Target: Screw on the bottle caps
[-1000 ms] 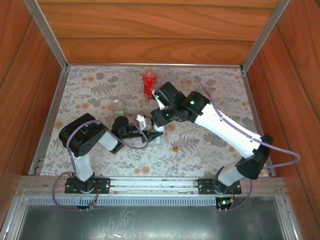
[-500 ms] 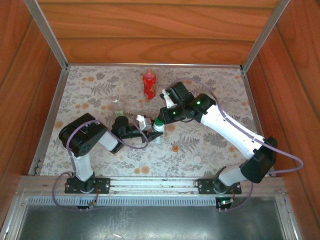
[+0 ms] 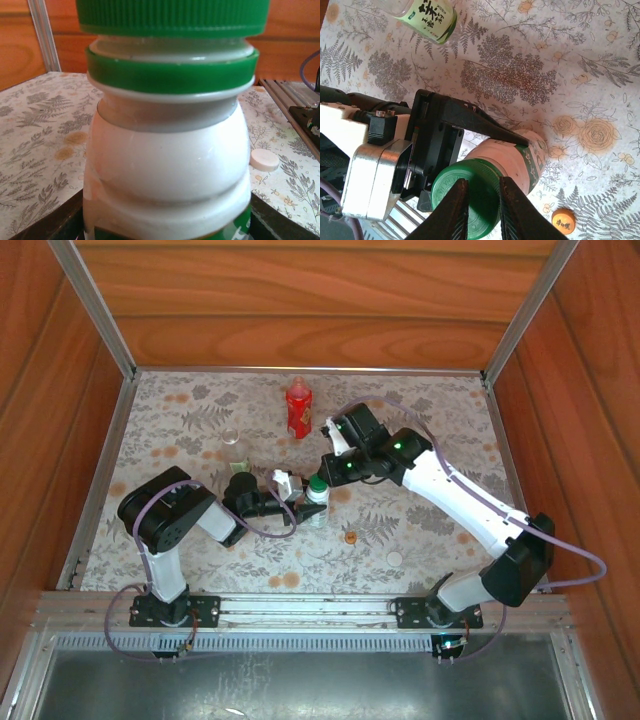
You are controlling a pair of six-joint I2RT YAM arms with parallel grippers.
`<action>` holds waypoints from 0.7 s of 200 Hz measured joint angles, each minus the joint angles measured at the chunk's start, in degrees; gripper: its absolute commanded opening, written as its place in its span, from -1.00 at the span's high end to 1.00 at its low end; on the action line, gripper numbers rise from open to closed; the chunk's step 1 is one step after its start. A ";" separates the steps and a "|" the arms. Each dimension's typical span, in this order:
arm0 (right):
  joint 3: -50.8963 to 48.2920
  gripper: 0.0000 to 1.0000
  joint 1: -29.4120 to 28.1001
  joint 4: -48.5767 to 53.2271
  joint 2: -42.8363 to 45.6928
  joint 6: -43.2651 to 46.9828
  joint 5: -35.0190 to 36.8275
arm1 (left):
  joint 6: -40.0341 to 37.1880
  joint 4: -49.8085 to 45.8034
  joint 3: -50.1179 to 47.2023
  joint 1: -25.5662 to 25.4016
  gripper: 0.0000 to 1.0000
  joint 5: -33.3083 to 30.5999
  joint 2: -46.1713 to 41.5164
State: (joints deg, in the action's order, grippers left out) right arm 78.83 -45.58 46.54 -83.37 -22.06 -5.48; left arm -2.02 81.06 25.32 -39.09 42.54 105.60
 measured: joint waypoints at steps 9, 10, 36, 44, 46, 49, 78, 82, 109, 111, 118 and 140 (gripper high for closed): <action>-0.44 0.65 0.04 -0.46 0.35 -0.42 -0.09 | 0.00 0.07 0.00 0.02 -0.17 0.07 0.04; -0.52 0.66 0.09 -0.48 0.46 -0.39 -0.11 | 0.00 0.07 0.00 0.02 -0.17 0.09 0.04; -2.62 0.66 0.37 -1.51 2.23 -1.55 -1.64 | -0.20 0.33 0.02 0.04 -0.17 0.28 0.17; -3.50 0.67 0.37 -1.81 3.02 -1.99 -2.27 | -0.28 0.39 0.02 0.07 -0.16 0.42 0.20; -3.82 0.67 0.37 -1.95 3.30 -2.14 -2.40 | -0.28 0.42 0.02 0.07 -0.16 0.46 0.22; -4.20 0.67 0.42 -2.03 3.65 -2.25 -2.64 | -0.31 0.42 0.02 0.09 -0.17 0.50 0.24; -6.58 0.66 0.59 -1.90 6.14 -3.65 -5.42 | -0.09 0.44 0.02 0.09 -0.16 0.59 0.26; -6.69 0.65 0.57 -1.92 6.27 -3.78 -5.70 | -0.02 0.44 0.07 0.09 -0.17 0.59 0.26; -6.75 0.56 0.79 -2.21 6.56 -4.07 -6.69 | 0.33 0.42 0.17 0.09 -0.17 0.59 0.37; -6.75 0.56 0.92 -2.23 6.54 -4.07 -6.71 | 0.35 0.42 0.17 0.09 -0.17 0.57 0.37; -6.75 0.55 1.18 -2.45 6.49 -4.07 -6.82 | 0.35 0.42 0.20 0.09 -0.17 0.59 0.37; -6.27 0.54 3.15 -3.08 5.64 -3.96 -7.10 | 0.35 0.44 0.26 0.09 -0.17 0.61 0.46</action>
State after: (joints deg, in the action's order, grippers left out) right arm 72.55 -42.44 43.46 -77.73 -26.02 -12.58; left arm -1.67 81.49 25.58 -39.00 43.16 106.06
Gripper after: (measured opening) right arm 0.225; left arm 0.586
